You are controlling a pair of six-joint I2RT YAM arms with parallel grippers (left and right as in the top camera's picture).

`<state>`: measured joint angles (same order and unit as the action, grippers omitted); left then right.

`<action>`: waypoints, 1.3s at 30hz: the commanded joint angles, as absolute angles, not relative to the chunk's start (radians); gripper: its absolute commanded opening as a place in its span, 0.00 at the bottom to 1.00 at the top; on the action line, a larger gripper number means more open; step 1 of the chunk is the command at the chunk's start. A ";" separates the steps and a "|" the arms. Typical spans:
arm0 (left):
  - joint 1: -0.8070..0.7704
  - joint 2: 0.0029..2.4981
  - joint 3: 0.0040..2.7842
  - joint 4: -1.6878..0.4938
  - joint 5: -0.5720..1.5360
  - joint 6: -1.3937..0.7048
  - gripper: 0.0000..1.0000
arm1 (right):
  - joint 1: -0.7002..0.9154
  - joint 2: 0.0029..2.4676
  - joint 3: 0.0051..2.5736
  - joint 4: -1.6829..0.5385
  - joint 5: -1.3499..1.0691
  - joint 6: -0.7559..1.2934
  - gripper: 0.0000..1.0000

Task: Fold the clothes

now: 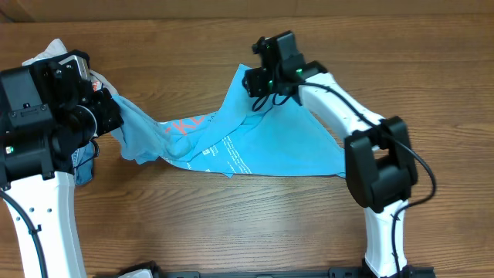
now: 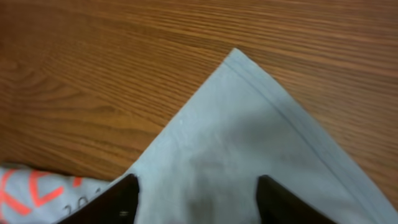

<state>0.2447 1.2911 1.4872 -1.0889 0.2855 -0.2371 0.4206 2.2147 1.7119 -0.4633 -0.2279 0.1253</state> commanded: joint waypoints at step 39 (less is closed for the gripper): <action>0.248 1.346 1.488 -1.070 0.304 -0.202 0.04 | 0.498 2.628 2.238 -0.514 0.033 -0.096 0.76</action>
